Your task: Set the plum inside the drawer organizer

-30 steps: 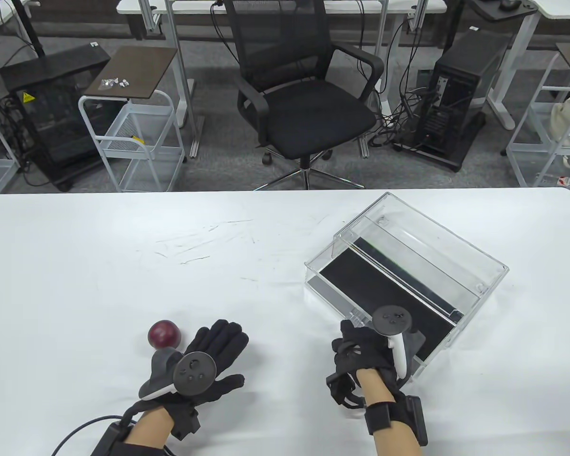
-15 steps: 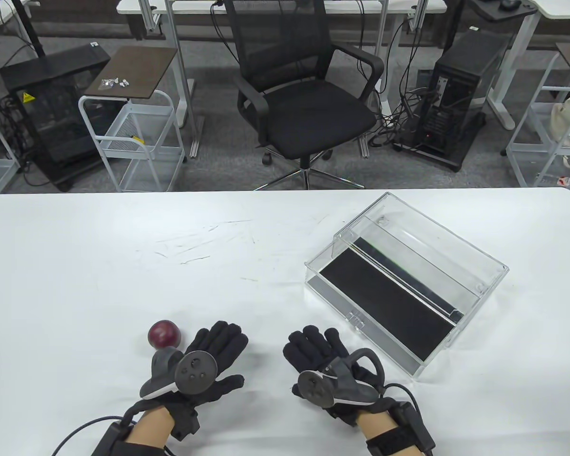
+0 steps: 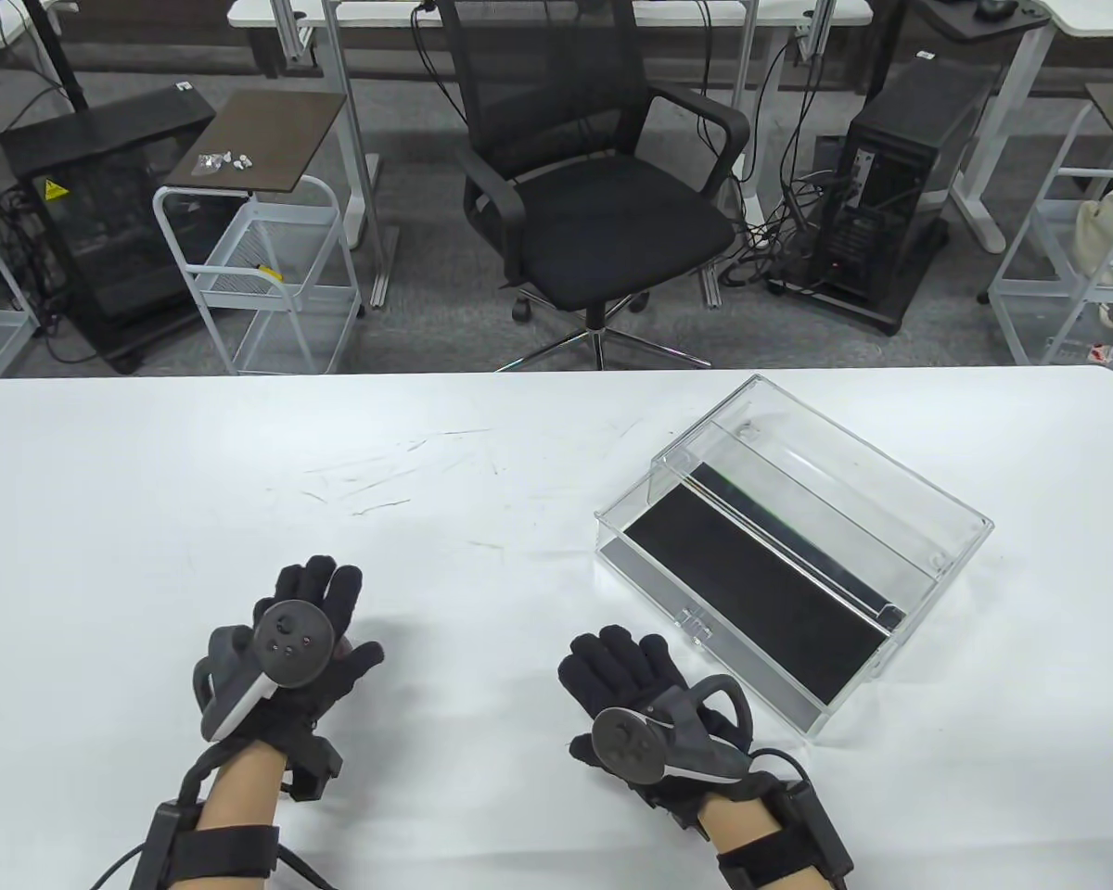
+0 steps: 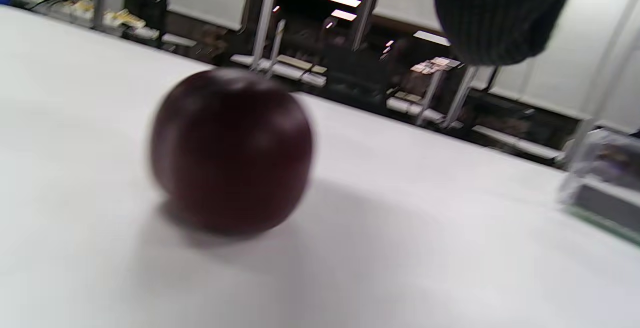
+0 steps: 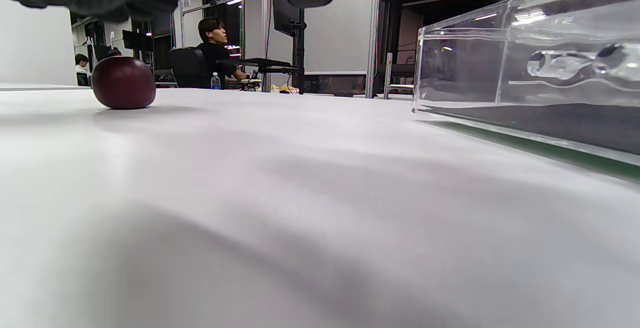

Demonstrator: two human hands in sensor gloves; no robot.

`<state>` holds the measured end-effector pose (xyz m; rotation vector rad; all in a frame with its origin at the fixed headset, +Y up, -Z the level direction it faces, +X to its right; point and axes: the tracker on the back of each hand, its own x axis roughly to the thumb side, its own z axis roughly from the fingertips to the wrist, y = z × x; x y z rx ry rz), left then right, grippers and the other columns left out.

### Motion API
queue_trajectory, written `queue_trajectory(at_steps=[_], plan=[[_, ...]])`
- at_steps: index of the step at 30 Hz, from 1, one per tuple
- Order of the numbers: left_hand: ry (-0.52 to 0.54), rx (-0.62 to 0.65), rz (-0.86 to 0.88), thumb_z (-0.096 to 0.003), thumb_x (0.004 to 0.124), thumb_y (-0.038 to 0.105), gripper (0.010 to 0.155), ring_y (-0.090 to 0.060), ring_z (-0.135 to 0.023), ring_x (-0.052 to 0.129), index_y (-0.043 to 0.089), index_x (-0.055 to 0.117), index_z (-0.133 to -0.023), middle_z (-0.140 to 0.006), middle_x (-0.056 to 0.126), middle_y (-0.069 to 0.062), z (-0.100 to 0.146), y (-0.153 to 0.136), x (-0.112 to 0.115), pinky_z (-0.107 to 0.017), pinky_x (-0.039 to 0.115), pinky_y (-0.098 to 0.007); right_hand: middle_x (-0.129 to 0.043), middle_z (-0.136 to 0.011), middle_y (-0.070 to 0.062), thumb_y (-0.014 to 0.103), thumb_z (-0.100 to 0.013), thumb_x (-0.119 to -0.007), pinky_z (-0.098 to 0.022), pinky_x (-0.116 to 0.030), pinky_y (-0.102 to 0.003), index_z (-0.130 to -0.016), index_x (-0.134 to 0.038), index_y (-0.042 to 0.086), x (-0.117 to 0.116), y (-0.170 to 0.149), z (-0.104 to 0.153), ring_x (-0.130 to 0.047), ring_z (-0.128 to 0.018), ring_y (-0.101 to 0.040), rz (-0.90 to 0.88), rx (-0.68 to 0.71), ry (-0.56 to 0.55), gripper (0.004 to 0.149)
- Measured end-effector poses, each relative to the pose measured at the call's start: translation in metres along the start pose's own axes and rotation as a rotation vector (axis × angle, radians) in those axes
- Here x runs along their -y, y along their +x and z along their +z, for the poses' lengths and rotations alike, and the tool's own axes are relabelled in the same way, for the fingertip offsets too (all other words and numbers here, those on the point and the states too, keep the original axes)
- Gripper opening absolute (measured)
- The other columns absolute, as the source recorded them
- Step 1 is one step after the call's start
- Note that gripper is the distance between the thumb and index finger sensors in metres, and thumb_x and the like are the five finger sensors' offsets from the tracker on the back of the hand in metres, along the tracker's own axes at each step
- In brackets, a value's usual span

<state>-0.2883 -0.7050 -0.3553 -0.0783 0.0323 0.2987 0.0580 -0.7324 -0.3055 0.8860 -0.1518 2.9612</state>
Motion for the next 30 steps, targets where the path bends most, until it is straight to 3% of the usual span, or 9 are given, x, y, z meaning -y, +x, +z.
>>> queue_trajectory(at_steps=[5, 7, 9, 11, 13, 17, 22, 30], plan=[[-0.123, -0.111, -0.034, -0.0412, 0.089, 0.052, 0.086, -0.04, -0.116, 0.041, 0.041, 0.042, -0.112, -0.128, 0.03, -0.002, -0.014, -0.016, 0.023, -0.078, 0.049, -0.067, -0.049, -0.114, -0.004, 0.059, -0.037, -0.069, -0.073, -0.046, -0.056, -0.102, -0.045, 0.029, 0.0, -0.001, 0.0, -0.047, -0.105, -0.035, -0.016, 0.006, -0.002, 0.076], [-0.147, -0.115, -0.048, -0.042, 0.09, 0.049, 0.084, -0.038, -0.113, 0.055, 0.038, 0.045, -0.112, -0.127, 0.04, -0.003, -0.019, -0.017, 0.031, -0.077, 0.056, -0.063, -0.05, -0.114, -0.004, 0.059, -0.037, -0.068, -0.073, -0.047, -0.056, -0.102, -0.045, 0.029, 0.0, -0.003, 0.0, -0.047, -0.105, -0.035, -0.024, 0.001, -0.003, 0.076], [-0.085, -0.116, -0.05, -0.0428, 0.091, 0.044, 0.079, -0.036, -0.107, 0.068, 0.033, 0.052, -0.11, -0.122, 0.056, -0.006, -0.02, -0.015, 0.033, -0.076, 0.064, -0.056, -0.05, -0.114, -0.004, 0.059, -0.037, -0.068, -0.073, -0.047, -0.056, -0.102, -0.045, 0.029, 0.0, -0.004, 0.001, -0.048, -0.105, -0.035, -0.032, -0.005, -0.004, 0.076], [-0.076, -0.087, -0.054, -0.0421, 0.092, 0.045, 0.079, -0.037, -0.104, 0.073, 0.028, 0.055, -0.11, -0.12, 0.06, -0.009, -0.022, -0.007, 0.034, -0.074, 0.067, -0.052, -0.051, -0.114, -0.004, 0.059, -0.037, -0.068, -0.073, -0.047, -0.056, -0.102, -0.045, 0.029, 0.0, -0.006, 0.0, -0.048, -0.105, -0.035, -0.037, -0.016, -0.01, 0.076], [-0.056, 0.021, -0.06, -0.0416, 0.092, 0.046, 0.08, -0.037, -0.102, 0.075, 0.026, 0.054, -0.11, -0.119, 0.062, -0.01, -0.024, 0.015, 0.035, -0.073, 0.069, -0.052, -0.051, -0.114, -0.003, 0.06, -0.037, -0.068, -0.073, -0.047, -0.056, -0.102, -0.045, 0.029, 0.002, -0.008, -0.001, -0.048, -0.105, -0.035, -0.036, -0.042, -0.019, 0.076], [-0.073, 0.314, -0.121, -0.0405, 0.09, 0.05, 0.083, -0.035, -0.101, 0.077, 0.026, 0.053, -0.11, -0.118, 0.063, -0.009, -0.024, 0.095, 0.047, -0.072, 0.07, -0.05, -0.05, -0.114, -0.003, 0.06, -0.037, -0.068, -0.073, -0.047, -0.056, -0.102, -0.045, 0.029, 0.005, -0.013, 0.0, -0.048, -0.105, -0.035, -0.037, -0.066, -0.039, 0.076], [-0.126, 0.496, -0.202, -0.0395, 0.089, 0.052, 0.084, -0.032, -0.101, 0.079, 0.027, 0.052, -0.11, -0.118, 0.065, -0.007, -0.021, 0.165, 0.073, -0.073, 0.07, -0.049, -0.05, -0.114, -0.004, 0.06, -0.037, -0.068, -0.073, -0.047, -0.056, -0.102, -0.045, 0.03, 0.005, -0.017, 0.003, -0.048, -0.105, -0.035, -0.046, -0.076, -0.034, 0.076], [-0.176, 0.547, -0.234, -0.0394, 0.089, 0.052, 0.084, -0.031, -0.1, 0.08, 0.027, 0.051, -0.111, -0.118, 0.065, -0.006, -0.021, 0.187, 0.092, -0.073, 0.07, -0.049, -0.051, -0.114, -0.004, 0.059, -0.037, -0.068, -0.073, -0.047, -0.056, -0.102, -0.046, 0.03, 0.006, -0.018, 0.003, -0.049, -0.105, -0.035, -0.056, -0.075, -0.037, 0.075]])
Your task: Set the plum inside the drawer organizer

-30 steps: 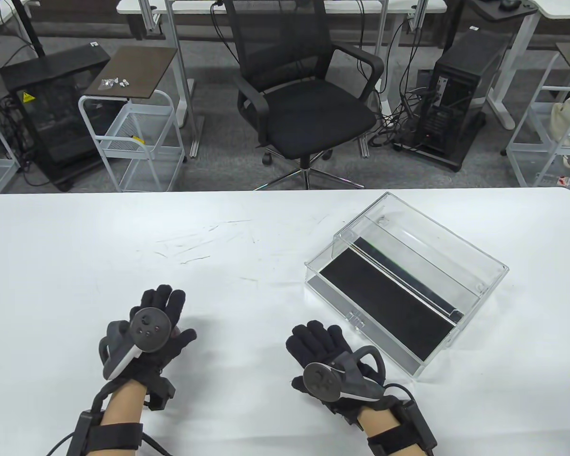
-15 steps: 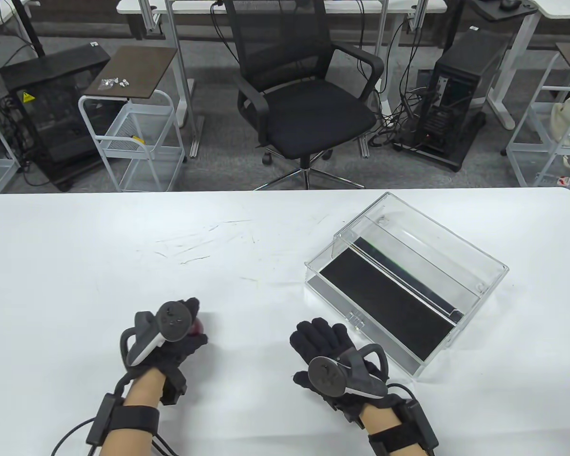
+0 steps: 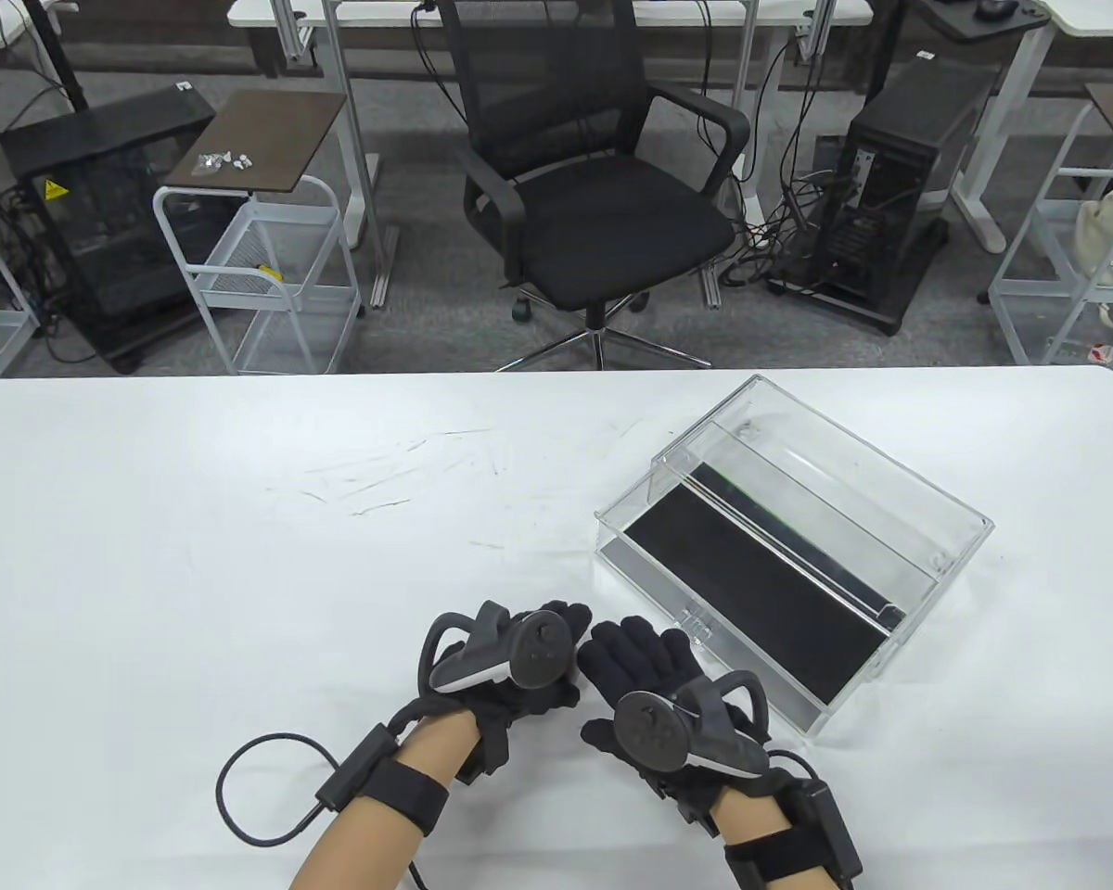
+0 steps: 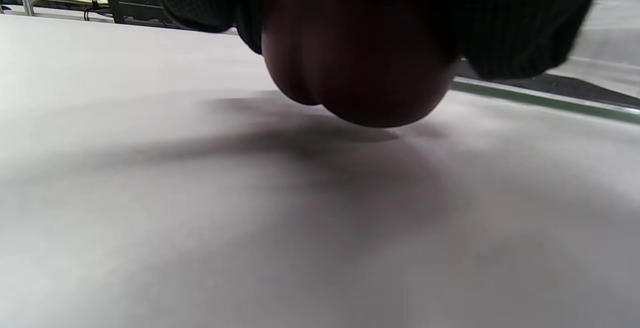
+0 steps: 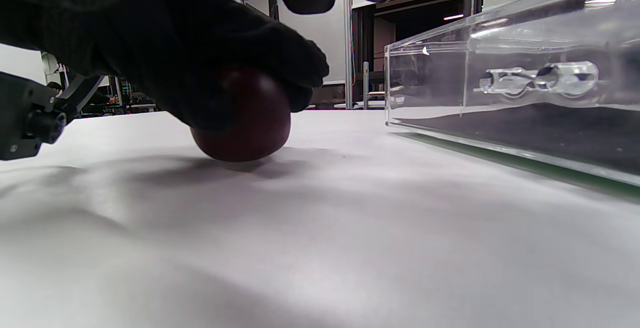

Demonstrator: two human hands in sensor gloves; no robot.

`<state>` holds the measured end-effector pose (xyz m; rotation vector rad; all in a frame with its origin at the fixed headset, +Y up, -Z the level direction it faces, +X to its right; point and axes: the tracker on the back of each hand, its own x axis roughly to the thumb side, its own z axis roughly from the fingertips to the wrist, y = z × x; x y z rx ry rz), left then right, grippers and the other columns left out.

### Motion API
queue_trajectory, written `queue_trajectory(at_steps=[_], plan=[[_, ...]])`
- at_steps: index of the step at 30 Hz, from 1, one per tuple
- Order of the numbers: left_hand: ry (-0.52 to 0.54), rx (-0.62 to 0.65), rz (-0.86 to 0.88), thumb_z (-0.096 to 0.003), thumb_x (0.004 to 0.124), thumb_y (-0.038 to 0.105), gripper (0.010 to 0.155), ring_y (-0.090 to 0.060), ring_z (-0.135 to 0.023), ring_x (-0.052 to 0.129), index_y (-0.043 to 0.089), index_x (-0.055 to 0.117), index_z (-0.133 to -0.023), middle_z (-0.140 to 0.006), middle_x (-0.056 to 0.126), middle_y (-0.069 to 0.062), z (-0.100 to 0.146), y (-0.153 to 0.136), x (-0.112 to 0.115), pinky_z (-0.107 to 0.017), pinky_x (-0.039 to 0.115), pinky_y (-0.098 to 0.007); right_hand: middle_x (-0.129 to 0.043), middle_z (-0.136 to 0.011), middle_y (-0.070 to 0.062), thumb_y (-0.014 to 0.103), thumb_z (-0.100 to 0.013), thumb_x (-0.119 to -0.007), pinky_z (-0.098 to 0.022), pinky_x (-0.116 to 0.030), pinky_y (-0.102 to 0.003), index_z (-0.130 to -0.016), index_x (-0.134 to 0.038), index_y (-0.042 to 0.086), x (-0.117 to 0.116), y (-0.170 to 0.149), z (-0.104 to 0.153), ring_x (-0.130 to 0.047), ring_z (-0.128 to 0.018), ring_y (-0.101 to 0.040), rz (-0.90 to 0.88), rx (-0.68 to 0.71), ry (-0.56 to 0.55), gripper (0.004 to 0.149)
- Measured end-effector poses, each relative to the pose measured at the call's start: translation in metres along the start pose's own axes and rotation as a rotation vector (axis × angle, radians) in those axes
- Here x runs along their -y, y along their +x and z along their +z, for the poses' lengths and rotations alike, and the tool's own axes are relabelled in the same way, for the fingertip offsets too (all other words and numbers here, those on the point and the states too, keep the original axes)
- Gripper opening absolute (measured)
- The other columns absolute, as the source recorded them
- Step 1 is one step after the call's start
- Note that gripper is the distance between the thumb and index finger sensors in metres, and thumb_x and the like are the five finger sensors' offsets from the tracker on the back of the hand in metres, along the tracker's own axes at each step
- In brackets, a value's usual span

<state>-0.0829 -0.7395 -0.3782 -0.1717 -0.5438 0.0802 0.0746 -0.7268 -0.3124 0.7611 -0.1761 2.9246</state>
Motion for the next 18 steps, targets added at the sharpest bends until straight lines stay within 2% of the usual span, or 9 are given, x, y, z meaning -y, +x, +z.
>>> queue_trajectory(at_steps=[5, 11, 14, 18], plan=[[-0.008, -0.001, 0.0, -0.0393, 0.088, 0.053, 0.085, -0.032, -0.101, 0.079, 0.028, 0.051, -0.111, -0.118, 0.064, -0.006, 0.0, -0.001, 0.003, -0.073, 0.069, -0.049, -0.052, -0.113, -0.004, 0.059, -0.037, -0.068, -0.072, -0.048, -0.057, -0.102, -0.046, 0.03, 0.001, 0.001, 0.0, -0.05, -0.104, -0.035, -0.004, 0.001, 0.006, 0.074], [-0.014, -0.015, 0.016, -0.038, 0.086, 0.058, 0.089, -0.033, -0.106, 0.072, 0.028, 0.047, -0.112, -0.122, 0.057, -0.006, 0.004, -0.003, -0.001, -0.075, 0.064, -0.054, -0.053, -0.113, -0.004, 0.06, -0.037, -0.068, -0.072, -0.048, -0.057, -0.102, -0.047, 0.03, 0.0, 0.002, 0.0, -0.05, -0.104, -0.035, -0.007, 0.01, 0.007, 0.075], [0.013, -0.017, 0.032, -0.0372, 0.085, 0.06, 0.091, -0.034, -0.108, 0.068, 0.027, 0.047, -0.112, -0.123, 0.055, -0.006, 0.015, -0.006, -0.014, -0.077, 0.06, -0.055, -0.052, -0.113, -0.004, 0.061, -0.036, -0.067, -0.072, -0.047, -0.057, -0.102, -0.047, 0.03, 0.001, 0.002, 0.001, -0.05, -0.105, -0.035, -0.017, 0.015, -0.001, 0.075], [0.089, -0.081, 0.094, -0.0379, 0.087, 0.057, 0.088, -0.034, -0.109, 0.065, 0.027, 0.049, -0.112, -0.123, 0.054, -0.006, 0.044, -0.033, -0.039, -0.078, 0.057, -0.054, -0.053, -0.113, -0.004, 0.061, -0.036, -0.067, -0.072, -0.048, -0.057, -0.102, -0.047, 0.029, 0.002, 0.002, 0.002, -0.05, -0.105, -0.035, -0.026, 0.017, -0.007, 0.076]])
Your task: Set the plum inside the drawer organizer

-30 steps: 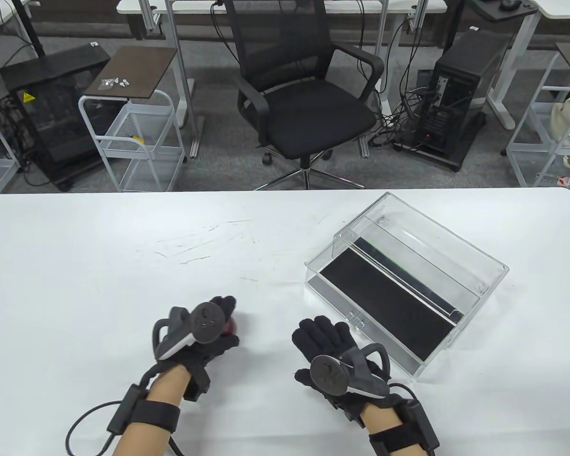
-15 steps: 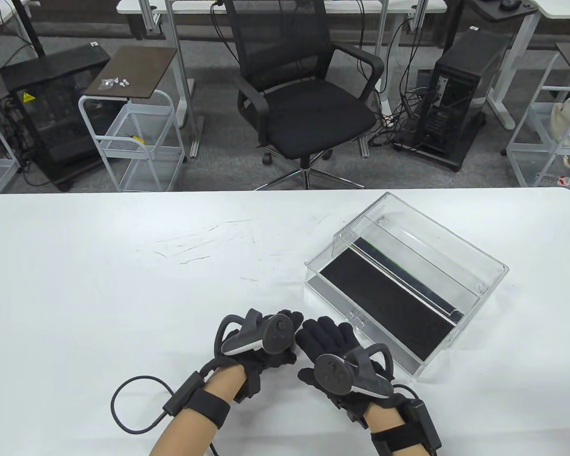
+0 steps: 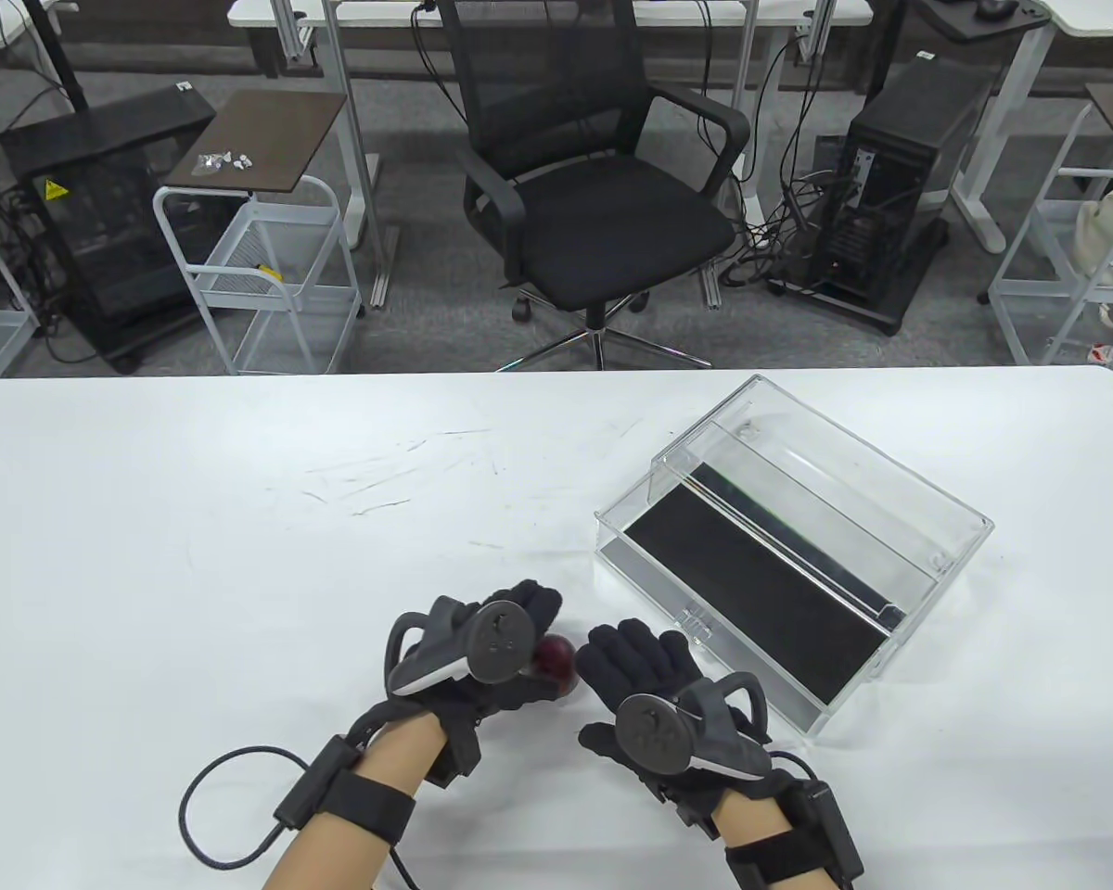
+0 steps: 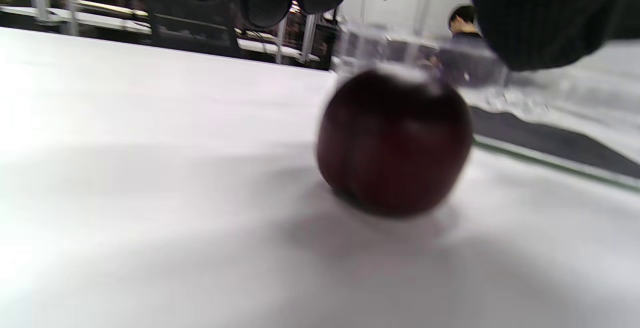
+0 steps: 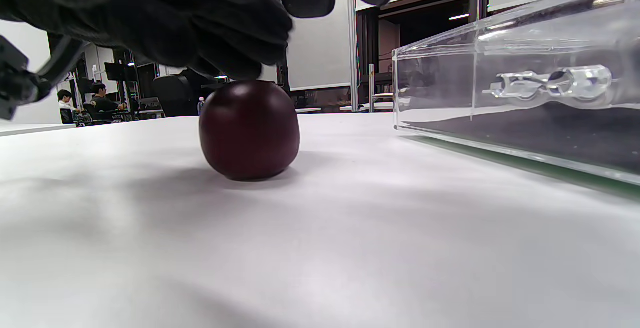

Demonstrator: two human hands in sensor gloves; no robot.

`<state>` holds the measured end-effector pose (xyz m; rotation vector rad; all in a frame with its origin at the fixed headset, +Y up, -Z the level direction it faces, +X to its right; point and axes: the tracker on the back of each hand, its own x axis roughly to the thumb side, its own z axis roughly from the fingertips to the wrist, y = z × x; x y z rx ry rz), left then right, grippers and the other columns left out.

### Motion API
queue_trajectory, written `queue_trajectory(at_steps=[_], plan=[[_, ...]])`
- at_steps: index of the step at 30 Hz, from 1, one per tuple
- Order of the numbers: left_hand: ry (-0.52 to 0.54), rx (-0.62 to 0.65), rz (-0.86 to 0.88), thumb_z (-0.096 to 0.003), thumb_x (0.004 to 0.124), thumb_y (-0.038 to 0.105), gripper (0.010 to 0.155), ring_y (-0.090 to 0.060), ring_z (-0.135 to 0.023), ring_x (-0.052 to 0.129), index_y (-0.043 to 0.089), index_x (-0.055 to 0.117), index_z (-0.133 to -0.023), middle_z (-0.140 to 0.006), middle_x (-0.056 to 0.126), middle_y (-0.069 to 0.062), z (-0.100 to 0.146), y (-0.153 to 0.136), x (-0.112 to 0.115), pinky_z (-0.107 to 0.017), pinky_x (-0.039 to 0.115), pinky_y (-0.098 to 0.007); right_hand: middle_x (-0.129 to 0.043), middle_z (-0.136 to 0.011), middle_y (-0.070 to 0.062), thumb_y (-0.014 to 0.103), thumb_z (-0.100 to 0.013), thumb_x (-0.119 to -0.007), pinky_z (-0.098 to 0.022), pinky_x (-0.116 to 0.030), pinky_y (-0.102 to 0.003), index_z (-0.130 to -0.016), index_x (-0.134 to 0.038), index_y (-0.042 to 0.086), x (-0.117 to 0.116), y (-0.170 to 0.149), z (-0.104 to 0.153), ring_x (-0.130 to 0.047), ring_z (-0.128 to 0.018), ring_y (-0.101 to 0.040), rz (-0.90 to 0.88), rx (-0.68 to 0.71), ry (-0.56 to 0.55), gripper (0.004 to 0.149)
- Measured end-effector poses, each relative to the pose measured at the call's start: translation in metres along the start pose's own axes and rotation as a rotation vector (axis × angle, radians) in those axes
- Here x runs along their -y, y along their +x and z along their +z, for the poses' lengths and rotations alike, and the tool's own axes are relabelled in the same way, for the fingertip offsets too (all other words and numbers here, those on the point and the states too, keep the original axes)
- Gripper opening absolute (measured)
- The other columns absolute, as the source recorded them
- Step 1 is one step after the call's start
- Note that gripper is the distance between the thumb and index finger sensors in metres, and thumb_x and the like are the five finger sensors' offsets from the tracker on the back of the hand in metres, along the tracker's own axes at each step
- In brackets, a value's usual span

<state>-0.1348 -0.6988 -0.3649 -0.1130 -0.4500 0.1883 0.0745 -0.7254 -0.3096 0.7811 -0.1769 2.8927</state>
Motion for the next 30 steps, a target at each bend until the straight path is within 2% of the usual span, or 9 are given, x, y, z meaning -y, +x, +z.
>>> queue_trajectory(at_steps=[5, 9, 12, 15, 18, 20, 24, 28, 30], plan=[[0.054, -0.074, 0.024, -0.0392, 0.084, 0.058, 0.084, -0.034, -0.112, 0.058, 0.027, 0.053, -0.111, -0.124, 0.052, -0.005, 0.037, -0.04, -0.015, -0.082, 0.048, -0.052, -0.053, -0.113, -0.004, 0.06, -0.037, -0.067, -0.072, -0.048, -0.056, -0.102, -0.047, 0.029, -0.005, 0.001, -0.001, -0.05, -0.104, -0.035, -0.002, -0.003, 0.026, 0.075], [0.056, -0.031, 0.01, -0.0404, 0.076, 0.06, 0.078, -0.035, -0.112, 0.056, 0.026, 0.062, -0.109, -0.123, 0.056, -0.004, 0.066, -0.066, -0.001, -0.083, 0.044, -0.053, -0.053, -0.113, -0.004, 0.06, -0.037, -0.067, -0.072, -0.048, -0.056, -0.102, -0.047, 0.029, -0.012, 0.004, -0.002, -0.05, -0.104, -0.035, 0.014, 0.007, 0.057, 0.075], [0.028, -0.008, 0.0, -0.0407, 0.075, 0.059, 0.076, -0.034, -0.112, 0.058, 0.026, 0.064, -0.108, -0.122, 0.058, -0.004, 0.073, -0.074, 0.012, -0.083, 0.046, -0.052, -0.053, -0.113, -0.004, 0.06, -0.037, -0.067, -0.073, -0.048, -0.056, -0.102, -0.047, 0.029, -0.016, 0.005, -0.003, -0.05, -0.104, -0.035, 0.023, 0.01, 0.071, 0.075], [-0.049, -0.01, 0.004, -0.0413, 0.075, 0.059, 0.075, -0.033, -0.112, 0.057, 0.026, 0.063, -0.108, -0.123, 0.057, -0.003, 0.073, -0.077, 0.019, -0.083, 0.045, -0.051, -0.052, -0.114, -0.004, 0.06, -0.037, -0.068, -0.073, -0.048, -0.056, -0.103, -0.045, 0.029, -0.02, 0.007, -0.007, -0.049, -0.105, -0.035, 0.042, -0.006, 0.09, 0.076], [-0.014, 0.007, 0.017, -0.0414, 0.074, 0.059, 0.075, -0.033, -0.112, 0.057, 0.026, 0.062, -0.108, -0.123, 0.057, -0.003, 0.073, -0.077, 0.018, -0.083, 0.046, -0.051, -0.046, -0.116, -0.004, 0.06, -0.036, -0.073, -0.074, -0.045, -0.058, -0.104, -0.038, 0.03, -0.012, 0.011, -0.023, -0.045, -0.107, -0.035, -0.01, -0.047, 0.11, 0.082], [-0.008, 0.015, 0.024, -0.0414, 0.074, 0.059, 0.075, -0.033, -0.112, 0.057, 0.026, 0.062, -0.108, -0.123, 0.057, -0.003, 0.073, -0.077, 0.018, -0.083, 0.046, -0.051, -0.036, -0.118, -0.004, 0.06, -0.034, -0.076, -0.075, -0.044, -0.059, -0.105, -0.029, 0.032, -0.008, 0.016, -0.041, -0.041, -0.108, -0.037, -0.007, -0.099, 0.167, 0.089], [0.005, 0.024, 0.03, -0.0416, 0.074, 0.059, 0.075, -0.032, -0.112, 0.057, 0.027, 0.062, -0.108, -0.123, 0.056, -0.003, 0.074, -0.077, 0.017, -0.083, 0.046, -0.051, -0.023, -0.117, -0.005, 0.057, -0.033, -0.08, -0.073, -0.05, -0.058, -0.102, -0.019, 0.035, -0.01, 0.028, -0.092, -0.046, -0.106, -0.039, 0.058, -0.204, 0.408, 0.094], [0.012, 0.027, 0.039, -0.0417, 0.074, 0.059, 0.075, -0.032, -0.112, 0.057, 0.027, 0.062, -0.108, -0.122, 0.057, -0.003, 0.076, -0.079, 0.016, -0.083, 0.047, -0.051, -0.026, -0.116, -0.008, 0.051, -0.035, -0.083, -0.07, -0.058, -0.056, -0.102, -0.023, 0.037, -0.025, 0.034, -0.116, -0.058, -0.101, -0.04, 0.045, -0.265, 0.595, 0.091], [0.014, 0.025, 0.046, -0.0419, 0.074, 0.059, 0.075, -0.032, -0.112, 0.057, 0.027, 0.062, -0.108, -0.122, 0.057, -0.003, 0.077, -0.081, 0.015, -0.083, 0.047, -0.051, -0.041, -0.115, -0.007, 0.047, -0.037, -0.083, -0.066, -0.064, -0.053, -0.102, -0.032, 0.037, -0.033, 0.034, -0.119, -0.069, -0.097, -0.037, 0.059, -0.27, 0.609, 0.083]])
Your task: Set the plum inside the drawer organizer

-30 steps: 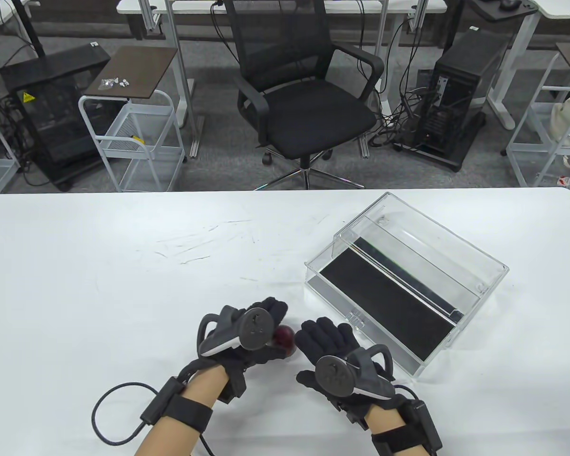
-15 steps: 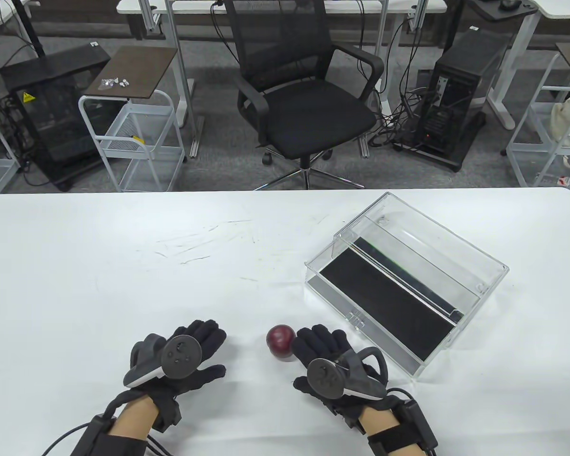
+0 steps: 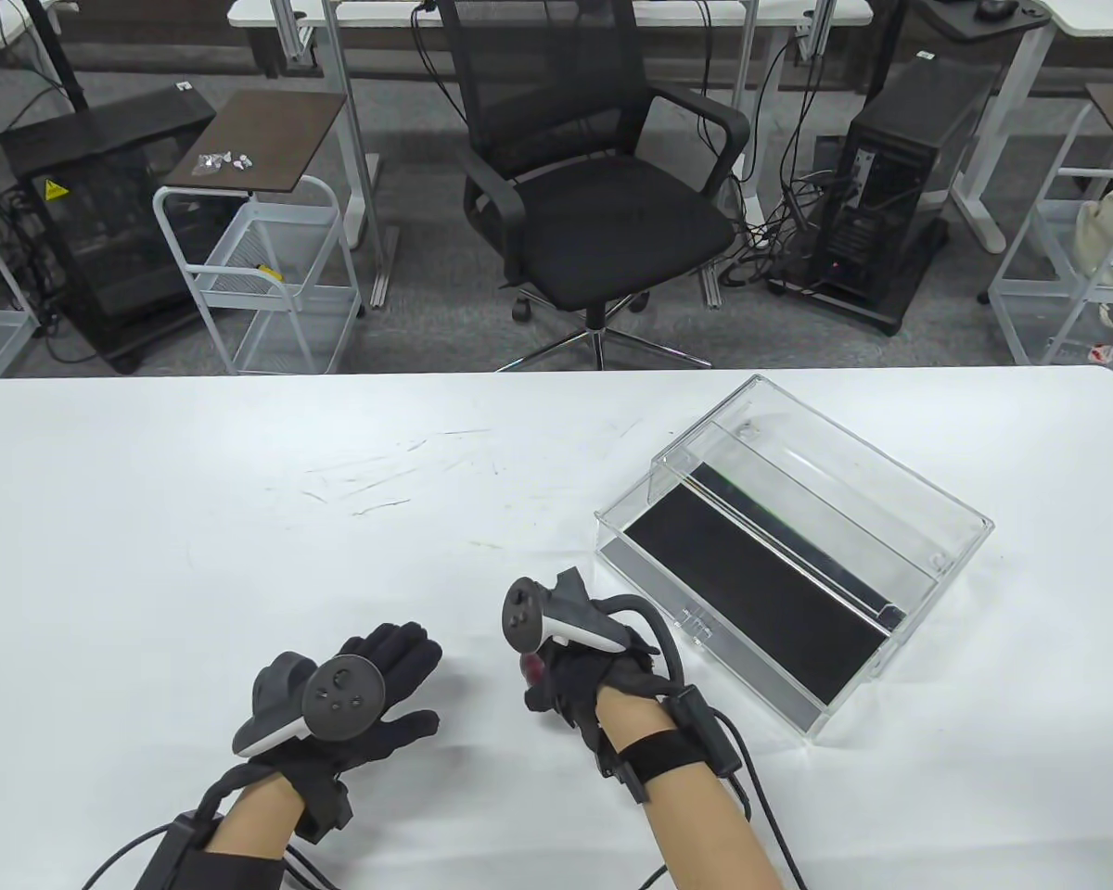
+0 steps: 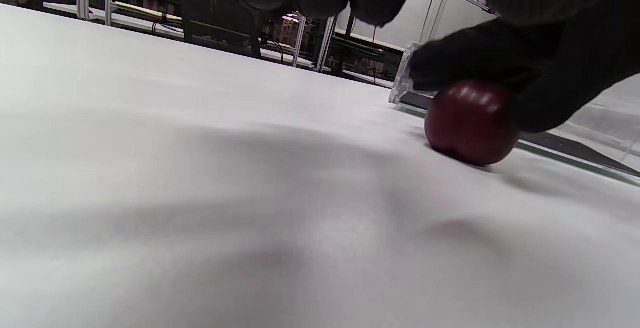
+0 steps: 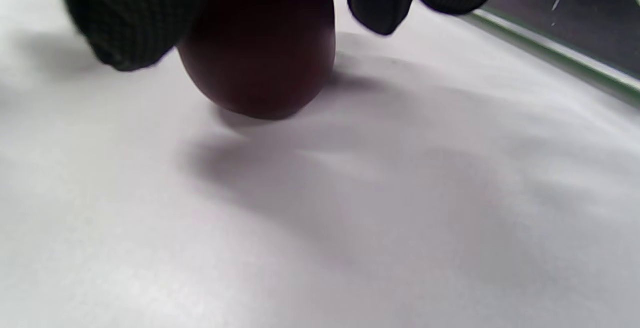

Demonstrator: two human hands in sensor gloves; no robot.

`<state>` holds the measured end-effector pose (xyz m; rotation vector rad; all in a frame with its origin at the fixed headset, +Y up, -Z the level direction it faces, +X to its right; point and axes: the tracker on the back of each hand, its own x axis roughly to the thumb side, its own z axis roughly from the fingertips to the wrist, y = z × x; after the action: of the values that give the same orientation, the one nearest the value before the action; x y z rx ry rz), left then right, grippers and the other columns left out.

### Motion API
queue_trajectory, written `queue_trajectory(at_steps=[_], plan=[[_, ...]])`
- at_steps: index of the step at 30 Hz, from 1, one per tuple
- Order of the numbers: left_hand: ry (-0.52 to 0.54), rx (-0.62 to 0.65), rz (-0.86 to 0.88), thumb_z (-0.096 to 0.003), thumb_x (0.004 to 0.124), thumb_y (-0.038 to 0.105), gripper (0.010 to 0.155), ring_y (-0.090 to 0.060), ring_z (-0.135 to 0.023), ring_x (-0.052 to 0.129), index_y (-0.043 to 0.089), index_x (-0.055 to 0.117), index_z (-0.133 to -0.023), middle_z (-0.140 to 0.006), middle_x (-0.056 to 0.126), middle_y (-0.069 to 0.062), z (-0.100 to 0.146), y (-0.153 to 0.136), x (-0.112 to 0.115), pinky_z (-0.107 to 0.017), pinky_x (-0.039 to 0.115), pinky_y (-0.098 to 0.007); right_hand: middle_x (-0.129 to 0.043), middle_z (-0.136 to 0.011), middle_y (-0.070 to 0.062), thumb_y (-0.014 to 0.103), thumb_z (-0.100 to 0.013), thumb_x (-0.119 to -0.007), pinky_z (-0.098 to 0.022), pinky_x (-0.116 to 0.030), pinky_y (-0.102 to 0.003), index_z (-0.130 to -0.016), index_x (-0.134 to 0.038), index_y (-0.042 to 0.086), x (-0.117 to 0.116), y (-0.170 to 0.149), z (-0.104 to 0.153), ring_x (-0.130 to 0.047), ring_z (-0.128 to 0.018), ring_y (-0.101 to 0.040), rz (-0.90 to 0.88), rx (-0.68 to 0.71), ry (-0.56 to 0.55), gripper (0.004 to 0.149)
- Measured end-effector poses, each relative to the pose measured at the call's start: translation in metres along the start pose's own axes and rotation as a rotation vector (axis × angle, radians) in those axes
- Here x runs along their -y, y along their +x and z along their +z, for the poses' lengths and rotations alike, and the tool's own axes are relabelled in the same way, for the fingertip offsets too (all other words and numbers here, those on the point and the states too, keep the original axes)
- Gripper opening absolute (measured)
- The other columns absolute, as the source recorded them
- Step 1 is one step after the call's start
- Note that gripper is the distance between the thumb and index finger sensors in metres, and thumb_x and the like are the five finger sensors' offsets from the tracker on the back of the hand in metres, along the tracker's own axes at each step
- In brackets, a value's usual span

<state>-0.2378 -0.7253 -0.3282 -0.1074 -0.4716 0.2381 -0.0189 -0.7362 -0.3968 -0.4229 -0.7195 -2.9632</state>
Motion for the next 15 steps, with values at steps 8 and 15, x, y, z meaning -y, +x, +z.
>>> queue_trajectory(at_steps=[8, 15], plan=[[0.012, 0.004, 0.008, -0.0422, 0.074, 0.059, 0.074, -0.032, -0.111, 0.058, 0.027, 0.062, -0.108, -0.122, 0.057, -0.003, 0.0, -0.002, 0.0, -0.082, 0.048, -0.05, -0.061, -0.106, -0.013, 0.047, -0.033, -0.086, -0.06, -0.076, -0.045, -0.101, -0.043, 0.022, 0.039, -0.028, 0.019, -0.086, -0.082, -0.034, -0.208, -0.043, -0.193, 0.084], [0.012, 0.001, 0.012, -0.0422, 0.074, 0.059, 0.074, -0.032, -0.111, 0.059, 0.027, 0.062, -0.108, -0.122, 0.058, -0.003, 0.0, -0.002, 0.0, -0.082, 0.048, -0.05, -0.071, -0.095, -0.025, 0.05, -0.033, -0.086, -0.049, -0.083, -0.044, -0.098, -0.051, 0.006, 0.093, -0.113, 0.039, -0.095, -0.07, -0.037, -0.338, -0.531, -0.46, 0.085]])
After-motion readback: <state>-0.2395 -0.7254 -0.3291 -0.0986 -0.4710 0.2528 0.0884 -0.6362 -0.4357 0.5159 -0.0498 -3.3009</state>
